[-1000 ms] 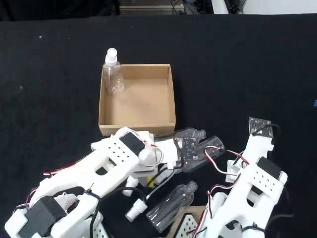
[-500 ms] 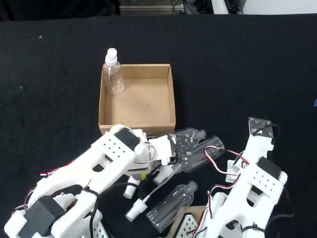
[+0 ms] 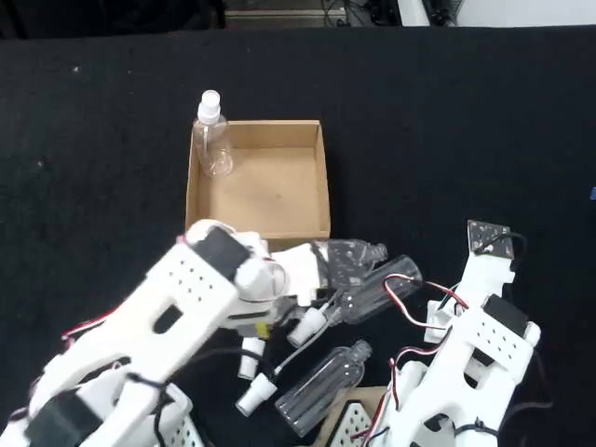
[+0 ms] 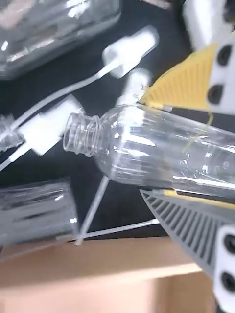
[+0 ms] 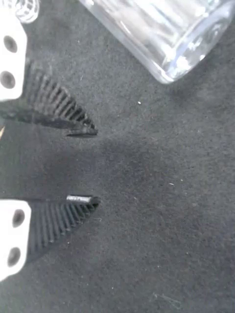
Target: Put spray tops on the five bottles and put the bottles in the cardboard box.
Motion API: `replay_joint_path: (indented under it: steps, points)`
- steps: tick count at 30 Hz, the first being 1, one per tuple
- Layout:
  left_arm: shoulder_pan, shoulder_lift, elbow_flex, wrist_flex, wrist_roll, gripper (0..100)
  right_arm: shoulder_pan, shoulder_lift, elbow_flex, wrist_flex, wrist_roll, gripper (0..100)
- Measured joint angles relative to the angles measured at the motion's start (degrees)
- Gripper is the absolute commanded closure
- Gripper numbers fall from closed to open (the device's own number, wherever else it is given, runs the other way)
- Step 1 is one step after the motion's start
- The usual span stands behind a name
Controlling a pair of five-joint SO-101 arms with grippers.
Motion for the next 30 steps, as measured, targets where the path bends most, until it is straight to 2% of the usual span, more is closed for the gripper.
replay_joint_path:
  steps: [3,6,10,14,18,23,28,30]
  points:
    - [-3.8,-4.5,-2.1,6.3,0.4,78,0.0,0.0,0.0,0.0,0.0,81.8]
    - [-10.9,-7.6,-3.0,9.8,3.5,78,0.0,0.0,0.0,0.0,0.0,81.8]
    - [-23.7,-8.6,-3.6,12.1,5.7,78,-2.5,0.0,0.0,0.0,0.0,81.8]
    - [-39.6,-6.8,-3.6,12.1,5.5,78,-6.2,0.0,0.0,0.0,0.1,81.8]
    - [-55.4,-0.6,-3.6,7.0,3.7,78,-12.0,0.0,0.0,0.0,0.0,81.8]
    - [-72.7,11.6,-3.6,-3.3,3.2,78,-21.3,0.0,0.0,0.0,-0.8,81.8]
    - [-84.0,24.5,-8.3,-7.6,-2.6,78,-32.5,0.0,-1.3,0.1,-3.7,81.8]
    - [-87.1,28.0,-10.5,-7.9,-5.3,74,-36.9,0.0,-2.0,0.1,-4.9,81.8]
